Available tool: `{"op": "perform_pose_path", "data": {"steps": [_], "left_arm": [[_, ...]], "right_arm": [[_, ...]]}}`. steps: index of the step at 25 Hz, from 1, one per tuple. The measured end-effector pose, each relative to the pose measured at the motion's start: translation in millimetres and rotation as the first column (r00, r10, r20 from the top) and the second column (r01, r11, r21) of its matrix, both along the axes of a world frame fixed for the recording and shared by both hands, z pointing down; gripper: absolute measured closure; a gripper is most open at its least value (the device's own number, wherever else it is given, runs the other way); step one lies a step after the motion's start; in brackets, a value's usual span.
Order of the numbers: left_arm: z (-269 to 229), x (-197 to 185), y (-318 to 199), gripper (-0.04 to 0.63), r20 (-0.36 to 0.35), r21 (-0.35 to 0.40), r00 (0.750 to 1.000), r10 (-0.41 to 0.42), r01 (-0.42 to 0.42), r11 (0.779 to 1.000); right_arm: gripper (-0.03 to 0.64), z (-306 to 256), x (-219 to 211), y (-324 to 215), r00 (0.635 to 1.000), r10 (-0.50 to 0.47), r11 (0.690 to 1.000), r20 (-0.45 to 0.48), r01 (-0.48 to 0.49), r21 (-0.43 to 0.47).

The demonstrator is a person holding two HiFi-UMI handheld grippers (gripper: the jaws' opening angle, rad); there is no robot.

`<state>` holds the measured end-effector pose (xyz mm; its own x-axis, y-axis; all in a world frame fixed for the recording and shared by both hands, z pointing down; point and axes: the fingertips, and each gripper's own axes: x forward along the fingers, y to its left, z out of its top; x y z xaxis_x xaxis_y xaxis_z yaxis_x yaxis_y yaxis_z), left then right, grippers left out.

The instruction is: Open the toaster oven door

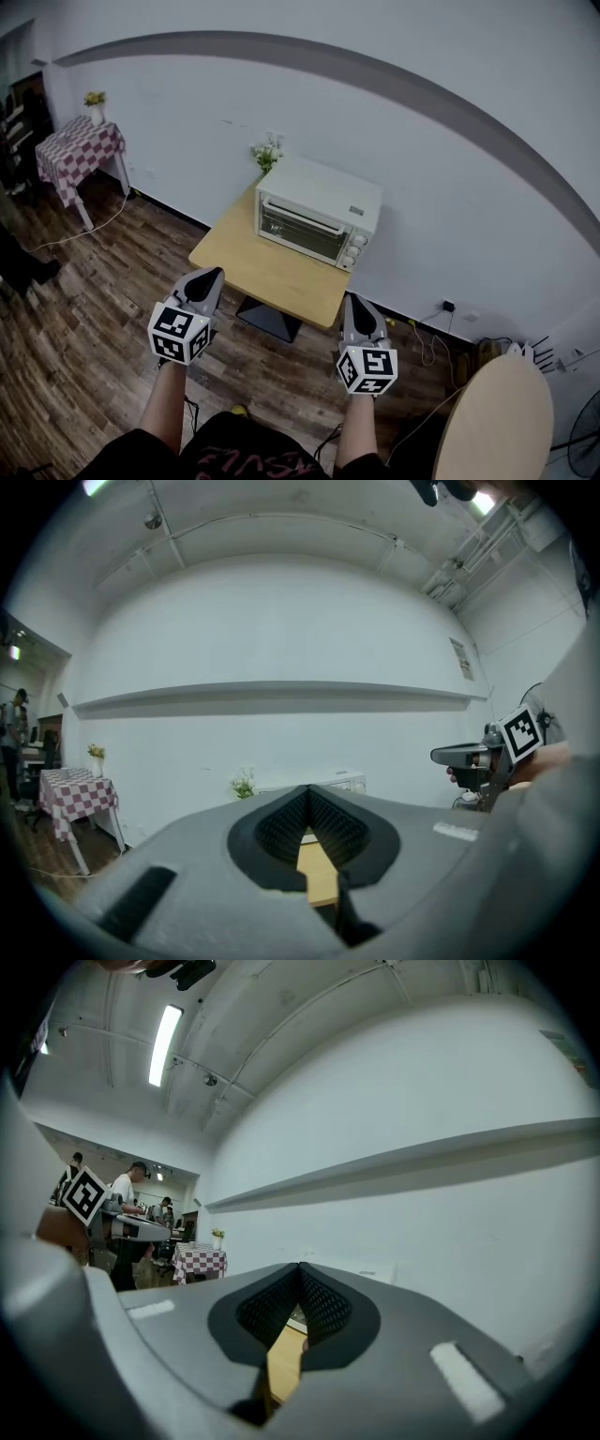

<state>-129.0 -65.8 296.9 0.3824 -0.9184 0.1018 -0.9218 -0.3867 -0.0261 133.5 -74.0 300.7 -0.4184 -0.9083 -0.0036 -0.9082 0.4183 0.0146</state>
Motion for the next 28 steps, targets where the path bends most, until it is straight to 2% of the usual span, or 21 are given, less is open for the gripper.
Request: {"op": "perform_pose_path", "data": {"steps": [13, 28], "left_arm": [[11.2, -29.8, -68.4, 0.597, -0.020, -0.017, 0.998, 0.067, -0.067, 0.998], [28.8, -18.3, -145.7, 0.597, -0.017, -0.048, 0.994, 0.105, -0.105, 0.993]], "right_arm": [[0.606, -1.5, -30.1, -54.7, 0.998, 0.056, 0.998, -0.003, -0.056, -0.001], [0.606, 15.9, -22.0, -128.8, 0.997, 0.080, 0.996, 0.008, -0.080, -0.037]]}}
